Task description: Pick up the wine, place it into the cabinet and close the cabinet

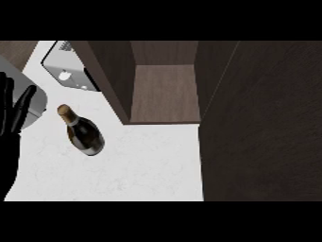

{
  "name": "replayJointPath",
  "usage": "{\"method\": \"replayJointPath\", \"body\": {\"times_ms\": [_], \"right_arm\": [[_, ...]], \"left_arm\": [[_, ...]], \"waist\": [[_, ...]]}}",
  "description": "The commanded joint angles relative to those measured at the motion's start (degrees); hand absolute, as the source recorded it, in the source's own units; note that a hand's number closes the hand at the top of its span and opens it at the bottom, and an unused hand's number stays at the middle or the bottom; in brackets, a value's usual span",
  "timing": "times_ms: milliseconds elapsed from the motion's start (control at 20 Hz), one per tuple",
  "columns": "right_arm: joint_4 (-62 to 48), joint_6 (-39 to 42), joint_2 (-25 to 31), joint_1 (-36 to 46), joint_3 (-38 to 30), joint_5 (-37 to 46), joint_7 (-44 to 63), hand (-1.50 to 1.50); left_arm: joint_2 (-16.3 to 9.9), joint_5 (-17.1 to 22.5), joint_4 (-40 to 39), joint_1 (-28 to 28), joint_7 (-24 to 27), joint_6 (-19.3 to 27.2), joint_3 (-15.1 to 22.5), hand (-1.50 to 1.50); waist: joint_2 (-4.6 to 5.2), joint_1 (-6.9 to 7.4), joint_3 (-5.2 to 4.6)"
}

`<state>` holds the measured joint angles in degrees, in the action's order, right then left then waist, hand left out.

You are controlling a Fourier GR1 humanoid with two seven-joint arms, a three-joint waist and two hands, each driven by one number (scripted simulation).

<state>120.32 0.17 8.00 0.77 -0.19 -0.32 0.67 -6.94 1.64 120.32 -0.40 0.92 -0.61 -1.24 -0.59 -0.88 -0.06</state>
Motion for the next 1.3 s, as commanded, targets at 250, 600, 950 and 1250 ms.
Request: {"method": "replayJointPath", "body": {"times_ms": [250, 600, 950, 1250], "right_arm": [[5.5, 2.3, -2.0, -5.8, 3.4, -3.3, 0.5, -1.5], [12.1, 10.5, 2.4, -13.1, 6.7, -11.5, 8.1, -1.5], [17.8, 8.2, 1.7, -9.8, 4.8, -13.5, 16.0, -1.5], [22.2, 6.7, 2.4, -6.3, 5.0, -14.3, 24.2, -1.5]], "left_arm": [[-7.2, 13.2, -3.4, -1.2, -1.4, -20.1, 7.7, -1.5], [-5.7, 33.3, -0.5, -1.1, -20.0, -17.5, 7.1, -1.5], [-4.8, 35.7, 13.9, 4.0, -28.6, -10.8, 10.0, -1.5], [-3.3, 34.1, 16.4, 2.9, -31.4, -7.8, 10.5, -1.5]], "waist": [[0.54, -0.34, 0.01], [0.47, 0.31, 0.09], [0.49, 0.99, 0.07], [0.52, 0.91, 0.07]]}}
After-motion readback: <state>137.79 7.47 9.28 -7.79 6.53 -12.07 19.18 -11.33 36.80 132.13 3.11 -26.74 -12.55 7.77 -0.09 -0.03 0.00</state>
